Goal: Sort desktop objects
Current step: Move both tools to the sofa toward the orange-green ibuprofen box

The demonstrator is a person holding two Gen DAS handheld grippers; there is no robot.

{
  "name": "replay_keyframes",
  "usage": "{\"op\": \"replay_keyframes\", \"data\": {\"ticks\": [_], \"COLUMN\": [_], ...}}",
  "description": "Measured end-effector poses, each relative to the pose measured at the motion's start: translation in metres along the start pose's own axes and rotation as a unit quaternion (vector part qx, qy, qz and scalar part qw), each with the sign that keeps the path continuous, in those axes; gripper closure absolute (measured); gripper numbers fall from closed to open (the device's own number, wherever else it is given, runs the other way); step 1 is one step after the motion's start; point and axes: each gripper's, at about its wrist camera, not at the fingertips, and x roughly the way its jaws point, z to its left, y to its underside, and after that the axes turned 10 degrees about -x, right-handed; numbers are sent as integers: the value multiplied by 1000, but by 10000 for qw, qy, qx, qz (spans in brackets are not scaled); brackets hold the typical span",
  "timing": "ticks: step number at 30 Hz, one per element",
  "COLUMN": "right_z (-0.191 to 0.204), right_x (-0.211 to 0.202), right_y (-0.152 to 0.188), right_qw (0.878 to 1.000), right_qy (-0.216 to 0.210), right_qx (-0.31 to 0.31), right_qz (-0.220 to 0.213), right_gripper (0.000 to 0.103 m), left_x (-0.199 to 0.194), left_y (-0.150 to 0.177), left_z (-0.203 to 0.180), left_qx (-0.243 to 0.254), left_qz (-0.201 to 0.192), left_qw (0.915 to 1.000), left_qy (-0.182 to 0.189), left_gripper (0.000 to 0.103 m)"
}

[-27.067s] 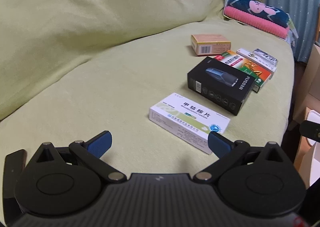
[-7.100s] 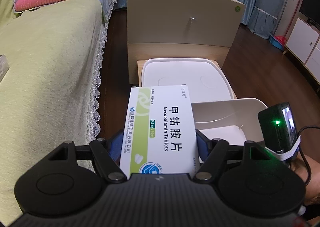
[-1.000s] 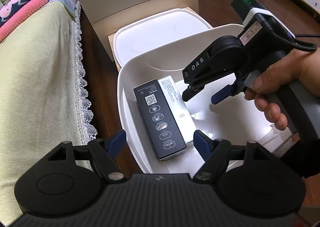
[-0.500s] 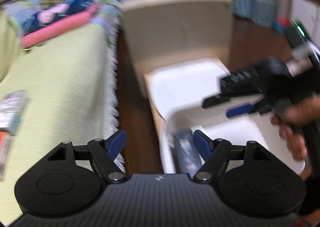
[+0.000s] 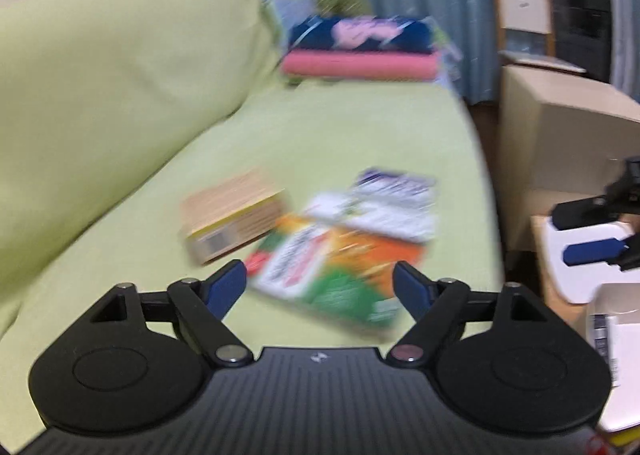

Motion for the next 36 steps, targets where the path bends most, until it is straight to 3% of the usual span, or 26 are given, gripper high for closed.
{"op": "replay_keyframes", "data": {"ticks": [5, 17, 23, 24, 27, 36], "right_z": [28, 40, 41, 41, 39, 43], "right_x": [58, 123, 134, 135, 137, 91], "right_y": [9, 18, 23, 24, 26, 59], "right_qw": [9995, 9996, 9997, 9997, 9998, 9951], "right_qy": [-126, -77, -228, -223, -100, -84], "right_qx": [92, 48, 19, 17, 61, -198], "right_qz": [285, 276, 69, 53, 137, 964], "right_gripper": [45, 47, 50, 60, 78, 81], "left_x": [32, 86, 98, 97, 92, 49], "left_y": [-7, -13, -9, -8, -1, 36], "left_z": [52, 70, 68, 65, 58, 48], "left_qx": [-327, 427, 378, 419, 536, 897], "left_qz": [-27, 400, 615, 627, 646, 894], "left_qw": [9993, 9916, 9824, 9812, 9812, 9749], "left_qy": [169, 1152, 1724, 1779, 1739, 1829], "left_gripper": [0, 0, 0, 0, 0, 0]}}
